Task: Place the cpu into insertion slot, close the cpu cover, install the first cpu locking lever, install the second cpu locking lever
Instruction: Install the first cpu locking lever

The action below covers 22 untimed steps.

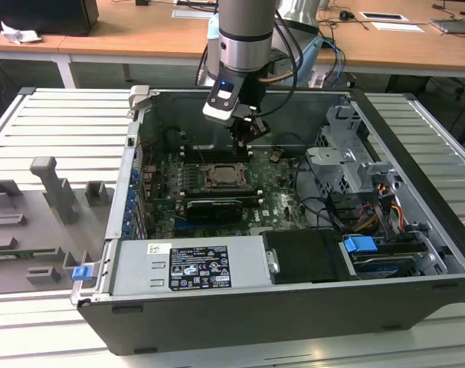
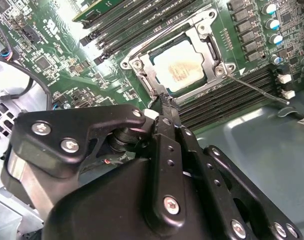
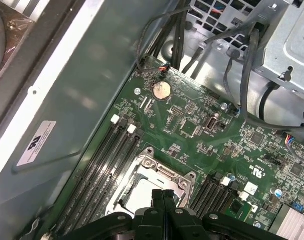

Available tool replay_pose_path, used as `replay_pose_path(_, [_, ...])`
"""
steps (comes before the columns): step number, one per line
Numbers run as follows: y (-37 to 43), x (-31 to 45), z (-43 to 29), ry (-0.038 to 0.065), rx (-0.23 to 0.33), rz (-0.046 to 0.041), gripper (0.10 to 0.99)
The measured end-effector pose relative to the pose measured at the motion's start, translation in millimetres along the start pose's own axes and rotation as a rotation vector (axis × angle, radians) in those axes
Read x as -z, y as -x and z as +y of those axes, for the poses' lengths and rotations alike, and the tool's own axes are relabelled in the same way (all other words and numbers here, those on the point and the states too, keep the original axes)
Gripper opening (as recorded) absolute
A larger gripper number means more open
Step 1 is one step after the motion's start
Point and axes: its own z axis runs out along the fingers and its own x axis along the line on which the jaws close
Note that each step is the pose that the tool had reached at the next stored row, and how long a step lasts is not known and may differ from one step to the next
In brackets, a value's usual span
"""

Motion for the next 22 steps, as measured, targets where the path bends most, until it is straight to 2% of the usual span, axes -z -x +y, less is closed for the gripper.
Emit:
replay_pose_path(16, [-0.1, 0.0, -0.2, 0.001, 0.080, 0.0042, 0.106])
replay_pose_path(22, [-0.1, 0.0, -0.2, 0.001, 0.132, 0.0068, 0.106])
